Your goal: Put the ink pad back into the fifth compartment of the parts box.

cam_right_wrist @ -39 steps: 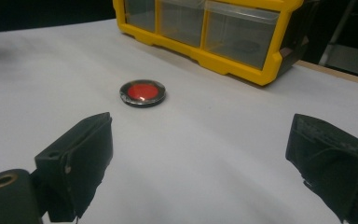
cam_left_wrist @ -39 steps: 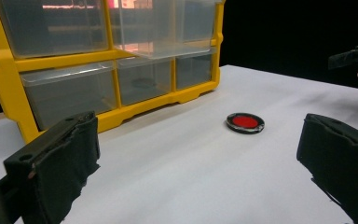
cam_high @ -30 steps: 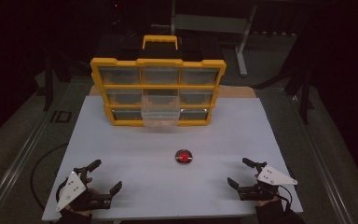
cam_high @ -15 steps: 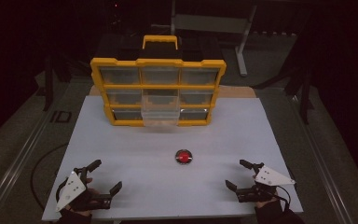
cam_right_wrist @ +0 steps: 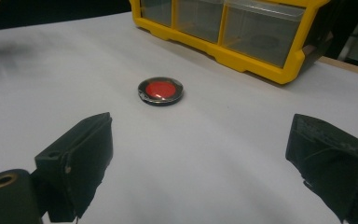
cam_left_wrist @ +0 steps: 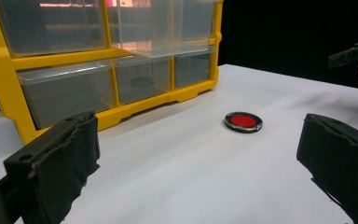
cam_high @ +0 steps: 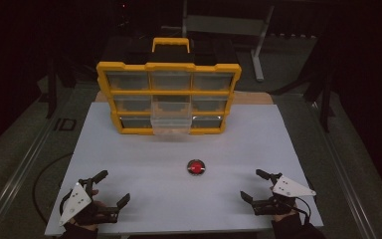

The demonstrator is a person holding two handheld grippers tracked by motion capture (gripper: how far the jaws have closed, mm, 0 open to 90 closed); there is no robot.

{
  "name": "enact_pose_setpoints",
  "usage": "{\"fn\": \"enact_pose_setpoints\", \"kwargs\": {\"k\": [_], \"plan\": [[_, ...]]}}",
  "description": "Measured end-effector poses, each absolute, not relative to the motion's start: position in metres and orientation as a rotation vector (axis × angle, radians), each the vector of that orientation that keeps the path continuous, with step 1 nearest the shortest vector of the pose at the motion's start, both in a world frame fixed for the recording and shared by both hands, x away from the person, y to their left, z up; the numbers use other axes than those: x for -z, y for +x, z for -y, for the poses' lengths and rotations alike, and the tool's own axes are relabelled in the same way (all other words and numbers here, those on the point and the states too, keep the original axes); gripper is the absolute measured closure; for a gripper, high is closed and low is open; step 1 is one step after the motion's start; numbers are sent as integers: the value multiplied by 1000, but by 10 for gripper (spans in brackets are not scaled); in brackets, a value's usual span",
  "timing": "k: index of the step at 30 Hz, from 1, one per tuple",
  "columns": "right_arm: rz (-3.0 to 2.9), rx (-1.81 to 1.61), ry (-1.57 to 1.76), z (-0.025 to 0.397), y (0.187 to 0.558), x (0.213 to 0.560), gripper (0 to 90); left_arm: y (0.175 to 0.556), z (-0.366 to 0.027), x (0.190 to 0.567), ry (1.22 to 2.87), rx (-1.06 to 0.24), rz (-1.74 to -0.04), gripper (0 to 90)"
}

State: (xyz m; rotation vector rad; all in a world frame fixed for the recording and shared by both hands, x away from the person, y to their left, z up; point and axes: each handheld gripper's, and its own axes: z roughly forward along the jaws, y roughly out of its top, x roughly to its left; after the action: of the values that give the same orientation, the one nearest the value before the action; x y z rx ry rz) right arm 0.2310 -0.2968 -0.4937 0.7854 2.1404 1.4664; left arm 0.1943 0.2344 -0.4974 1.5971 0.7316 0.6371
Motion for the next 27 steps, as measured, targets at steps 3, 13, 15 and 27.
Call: {"fn": "enact_pose_setpoints", "kwargs": {"k": [3, 13, 15, 27], "plan": [[-2148, -1472, 780, 296, 231, 490, 74, 194, -235, 497, 1597, -638, -732, 0], [-2144, -1490, 746, 290, 229, 467, 74, 194, -235, 497, 1591, -640, -728, 0], [-2134, -1499, 733, 289, 229, 461, 74, 194, -235, 497, 1590, -639, -731, 0], [-2122, -1533, 650, 279, 238, 426, 74, 194, -235, 497, 1589, -639, -731, 0]]}}
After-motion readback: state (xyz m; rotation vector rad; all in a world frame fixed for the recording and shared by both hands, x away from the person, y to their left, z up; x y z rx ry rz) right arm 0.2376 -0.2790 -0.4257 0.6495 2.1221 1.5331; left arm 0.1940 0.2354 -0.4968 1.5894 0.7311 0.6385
